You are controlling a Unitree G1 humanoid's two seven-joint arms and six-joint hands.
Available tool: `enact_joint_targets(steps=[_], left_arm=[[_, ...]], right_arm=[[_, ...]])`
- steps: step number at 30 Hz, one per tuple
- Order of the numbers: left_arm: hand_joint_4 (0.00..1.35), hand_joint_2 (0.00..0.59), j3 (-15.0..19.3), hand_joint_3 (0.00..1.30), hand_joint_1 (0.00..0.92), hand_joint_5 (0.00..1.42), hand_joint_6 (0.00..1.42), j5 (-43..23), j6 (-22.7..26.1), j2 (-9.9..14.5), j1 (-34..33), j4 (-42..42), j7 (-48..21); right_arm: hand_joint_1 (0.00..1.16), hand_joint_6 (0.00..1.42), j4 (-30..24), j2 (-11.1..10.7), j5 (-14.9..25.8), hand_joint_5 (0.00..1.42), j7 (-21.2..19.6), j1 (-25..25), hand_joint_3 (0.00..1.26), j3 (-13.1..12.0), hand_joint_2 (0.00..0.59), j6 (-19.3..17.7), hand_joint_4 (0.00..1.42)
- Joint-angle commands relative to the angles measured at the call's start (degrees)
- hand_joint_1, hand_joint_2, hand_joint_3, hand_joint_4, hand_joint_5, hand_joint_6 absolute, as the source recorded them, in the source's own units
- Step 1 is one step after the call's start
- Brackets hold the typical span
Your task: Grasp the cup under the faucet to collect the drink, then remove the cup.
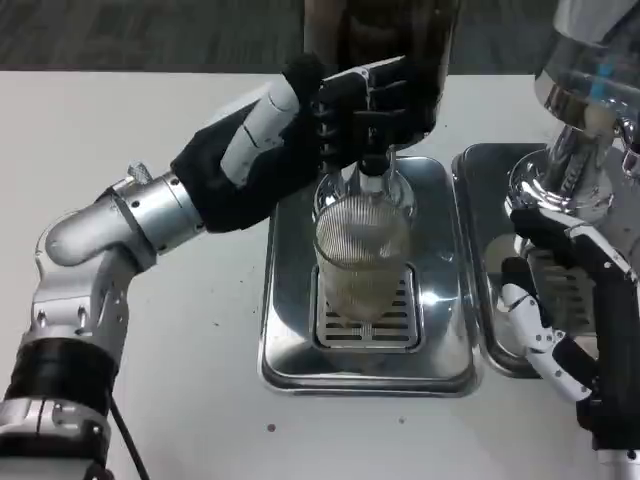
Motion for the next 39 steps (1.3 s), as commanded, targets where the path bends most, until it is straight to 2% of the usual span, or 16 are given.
enact_joint_targets(steps=[1, 5, 10, 17, 26, 34, 36, 37, 39], left_arm=[[0.09, 0.093, -1.68, 0.15, 0.000, 0.14, 0.06, 2.92, -2.77, 0.46, 0.05, 2.51, -0.45], [0.09, 0.092, -3.40, 0.15, 0.000, 0.14, 0.06, 5.89, -9.55, 0.89, 0.93, 3.25, 0.02], [0.06, 0.086, -4.60, 0.14, 0.000, 0.11, 0.00, 7.75, -14.08, 1.04, 1.24, 4.63, 1.01], [0.04, 0.083, -6.83, 0.14, 0.000, 0.08, 0.00, 11.34, -21.51, 2.18, 1.73, 5.02, 4.17], [0.01, 0.085, -9.88, 0.12, 0.000, 0.04, 0.00, 15.68, -29.32, 3.99, 2.10, 6.42, 9.00], [0.01, 0.085, -11.91, 0.11, 0.000, 0.03, 0.00, 18.08, -33.18, 5.11, 1.96, 7.37, 12.79], [0.01, 0.084, -12.11, 0.11, 0.000, 0.03, 0.00, 18.17, -33.44, 5.20, 1.89, 7.65, 13.31], [0.01, 0.084, -12.23, 0.11, 0.000, 0.03, 0.00, 18.22, -33.58, 5.25, 1.89, 7.73, 13.55], [0.01, 0.084, -12.45, 0.11, 0.000, 0.03, 0.00, 18.56, -34.15, 5.45, 1.87, 7.86, 14.23]], right_arm=[[0.42, 0.40, 0.42, 0.08, 0.38, 0.38, -0.26, -0.09, 0.42, 0.18, 0.405, -1.02, 0.41], [0.41, 0.38, 0.45, 0.11, 0.37, 0.38, -0.30, -0.04, 0.42, 0.22, 0.405, -1.02, 0.41], [0.40, 0.38, 0.35, 0.01, 0.48, 0.38, -0.14, 0.01, 0.42, 0.15, 0.406, -0.94, 0.41], [0.40, 0.38, 0.26, -0.27, 0.76, 0.38, 0.29, -0.23, 0.42, 0.04, 0.406, -0.87, 0.40], [0.39, 0.38, 0.22, -0.55, 1.00, 0.38, 0.81, -0.36, 0.42, 0.03, 0.406, -0.73, 0.39], [0.39, 0.38, 0.44, -0.67, 1.55, 0.38, 1.45, -0.90, 0.40, 0.04, 0.406, -0.76, 0.39], [0.40, 0.36, 0.43, -0.58, 2.31, 0.36, 2.04, -1.01, 0.38, 0.08, 0.394, -0.64, 0.37], [0.40, 0.36, 0.62, -0.43, 3.92, 0.35, 3.11, -1.16, 0.36, 0.11, 0.377, -0.60, 0.35], [0.42, 0.35, 1.08, -0.38, 7.48, 0.31, 5.86, -1.61, 0.30, 0.16, 0.316, -0.46, 0.30]])
